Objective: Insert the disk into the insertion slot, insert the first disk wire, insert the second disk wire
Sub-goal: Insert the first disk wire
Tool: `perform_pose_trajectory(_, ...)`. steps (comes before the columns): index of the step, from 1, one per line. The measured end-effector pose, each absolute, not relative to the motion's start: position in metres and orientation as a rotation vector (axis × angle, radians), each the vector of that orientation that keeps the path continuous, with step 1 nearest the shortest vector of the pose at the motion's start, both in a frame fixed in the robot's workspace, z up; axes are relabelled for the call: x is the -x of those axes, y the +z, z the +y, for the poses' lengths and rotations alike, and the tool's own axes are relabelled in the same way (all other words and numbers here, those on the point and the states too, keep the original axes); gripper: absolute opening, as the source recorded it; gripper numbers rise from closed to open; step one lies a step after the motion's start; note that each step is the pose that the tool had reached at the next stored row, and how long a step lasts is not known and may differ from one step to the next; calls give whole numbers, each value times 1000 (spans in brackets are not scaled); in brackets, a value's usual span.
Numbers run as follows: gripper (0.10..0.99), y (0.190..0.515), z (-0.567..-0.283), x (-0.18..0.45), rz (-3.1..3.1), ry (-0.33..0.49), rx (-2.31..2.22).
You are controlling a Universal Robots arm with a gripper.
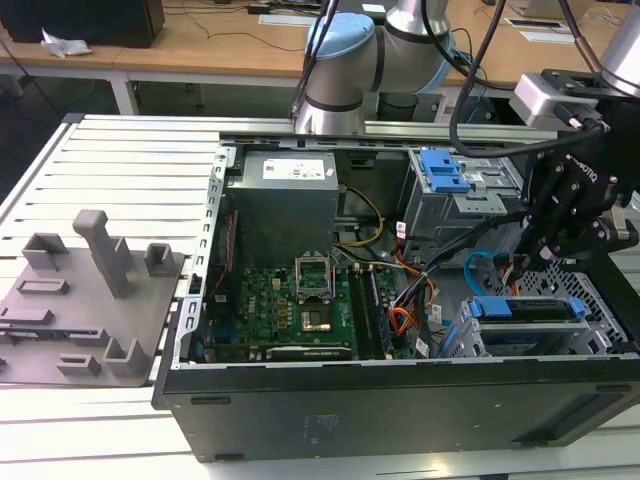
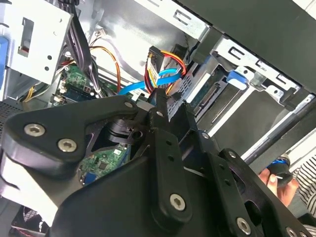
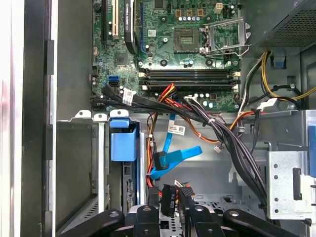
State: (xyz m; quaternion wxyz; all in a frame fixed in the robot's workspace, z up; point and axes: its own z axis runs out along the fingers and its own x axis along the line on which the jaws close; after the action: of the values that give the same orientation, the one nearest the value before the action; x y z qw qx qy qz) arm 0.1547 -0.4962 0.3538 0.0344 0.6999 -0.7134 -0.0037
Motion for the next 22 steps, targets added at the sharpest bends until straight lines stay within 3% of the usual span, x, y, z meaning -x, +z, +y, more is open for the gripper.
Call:
perform_pose_trajectory(7, 302, 352, -496, -154, -2193, -11, -2152)
perform_pose_trajectory(8, 286, 352, -496, -154, -2194, -11, -2152)
perform_pose_trajectory(10, 173, 352, -496, -154, -2193, -11, -2152)
perform_pose_trajectory(22, 173, 352, -508, -154, -2193, -11, -2151)
